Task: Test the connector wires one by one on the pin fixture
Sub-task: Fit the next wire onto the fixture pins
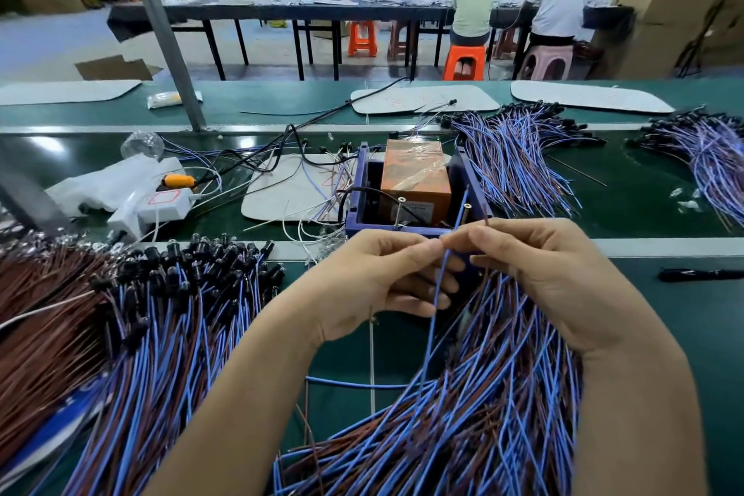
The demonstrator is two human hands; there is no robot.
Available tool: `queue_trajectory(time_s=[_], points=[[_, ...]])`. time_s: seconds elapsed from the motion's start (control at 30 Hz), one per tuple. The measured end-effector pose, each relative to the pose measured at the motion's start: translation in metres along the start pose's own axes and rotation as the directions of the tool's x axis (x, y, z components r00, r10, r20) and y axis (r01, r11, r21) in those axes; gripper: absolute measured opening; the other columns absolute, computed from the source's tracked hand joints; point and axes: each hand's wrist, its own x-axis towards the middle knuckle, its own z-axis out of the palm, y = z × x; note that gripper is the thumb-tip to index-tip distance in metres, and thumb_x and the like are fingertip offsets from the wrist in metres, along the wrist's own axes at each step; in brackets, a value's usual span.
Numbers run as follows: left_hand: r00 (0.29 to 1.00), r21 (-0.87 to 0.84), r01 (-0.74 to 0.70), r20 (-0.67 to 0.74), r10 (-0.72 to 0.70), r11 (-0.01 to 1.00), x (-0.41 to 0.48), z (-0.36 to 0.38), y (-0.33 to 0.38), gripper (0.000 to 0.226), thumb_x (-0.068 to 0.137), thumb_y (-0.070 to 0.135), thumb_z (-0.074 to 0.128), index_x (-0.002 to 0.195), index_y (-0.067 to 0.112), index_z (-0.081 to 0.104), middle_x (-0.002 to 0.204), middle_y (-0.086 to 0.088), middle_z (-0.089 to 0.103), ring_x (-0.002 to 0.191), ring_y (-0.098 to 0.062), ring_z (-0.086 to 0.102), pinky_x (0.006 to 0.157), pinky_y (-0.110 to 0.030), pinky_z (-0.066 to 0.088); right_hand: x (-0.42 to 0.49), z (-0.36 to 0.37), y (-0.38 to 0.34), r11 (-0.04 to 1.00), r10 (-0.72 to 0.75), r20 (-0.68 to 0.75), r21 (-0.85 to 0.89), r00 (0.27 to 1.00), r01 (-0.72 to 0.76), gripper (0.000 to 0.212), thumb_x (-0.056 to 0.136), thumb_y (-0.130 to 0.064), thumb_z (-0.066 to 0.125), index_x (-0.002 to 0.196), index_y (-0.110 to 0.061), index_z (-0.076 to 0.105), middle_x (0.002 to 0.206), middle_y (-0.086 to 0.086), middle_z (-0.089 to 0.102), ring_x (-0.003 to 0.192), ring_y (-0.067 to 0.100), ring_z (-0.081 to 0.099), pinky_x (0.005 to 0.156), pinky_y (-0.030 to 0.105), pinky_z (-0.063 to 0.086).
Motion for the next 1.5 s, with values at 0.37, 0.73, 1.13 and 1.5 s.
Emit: queue_trajectory(time_s=[0.37, 0.73, 1.13, 1.5], points=[[0.932, 0.287, 0.078, -0.361, 0.033, 0.955, 0.005, -0.027, -0.007, 0.018, 0.092, -0.002, 0.052, 0.09, 0.01, 0.065, 0.061, -0.007, 0.062, 0.043, -0.017, 0.061, 0.039, -0.018, 0.043, 0.004, -0.007, 0.007, 0.973, 0.163, -0.299, -0.107, 0.94, -0.202, 0.026, 0.098, -0.022, 0.052, 0.085, -0.019, 0.075, 0.049, -0.003, 0.052, 0.047, 0.008, 0.039, 0.048, 0.017, 0.033], [0.876, 0.492, 0.178, -0.474, 0.09, 0.852, 0.013, -0.038, -0.019, 0.023, 0.09, 0.008, 0.06, 0.067, 0.004, 0.064, 0.048, -0.001, 0.06, 0.042, -0.02, 0.063, 0.04, -0.018, 0.044, 0.011, -0.015, 0.02, 0.894, 0.322, -0.383, -0.177, 0.866, -0.411, 0.03, 0.099, -0.007, 0.042, 0.098, -0.011, 0.072, 0.055, -0.01, 0.04, 0.048, 0.002, 0.037, 0.048, 0.016, 0.028], [0.885, 0.481, 0.216, -0.465, 0.039, 0.85, 0.013, -0.041, -0.019, 0.022, 0.088, 0.005, 0.059, 0.066, 0.002, 0.063, 0.047, -0.003, 0.06, 0.042, -0.022, 0.063, 0.041, -0.019, 0.047, 0.014, -0.005, 0.025, 0.88, 0.288, -0.314, -0.287, 0.905, -0.379, 0.02, 0.094, -0.013, 0.057, 0.085, -0.017, 0.075, 0.045, -0.002, 0.045, 0.037, 0.008, 0.028, 0.036, 0.014, 0.026], [0.881, 0.489, 0.209, -0.47, 0.053, 0.847, 0.013, -0.04, -0.017, 0.023, 0.087, 0.005, 0.059, 0.065, 0.004, 0.063, 0.047, -0.003, 0.061, 0.043, -0.021, 0.063, 0.042, -0.019, 0.047, 0.018, -0.003, 0.031, 0.867, 0.278, -0.342, -0.313, 0.898, -0.387, 0.021, 0.094, -0.015, 0.057, 0.085, -0.016, 0.076, 0.054, 0.002, 0.057, 0.054, 0.011, 0.05, 0.055, 0.023, 0.037]])
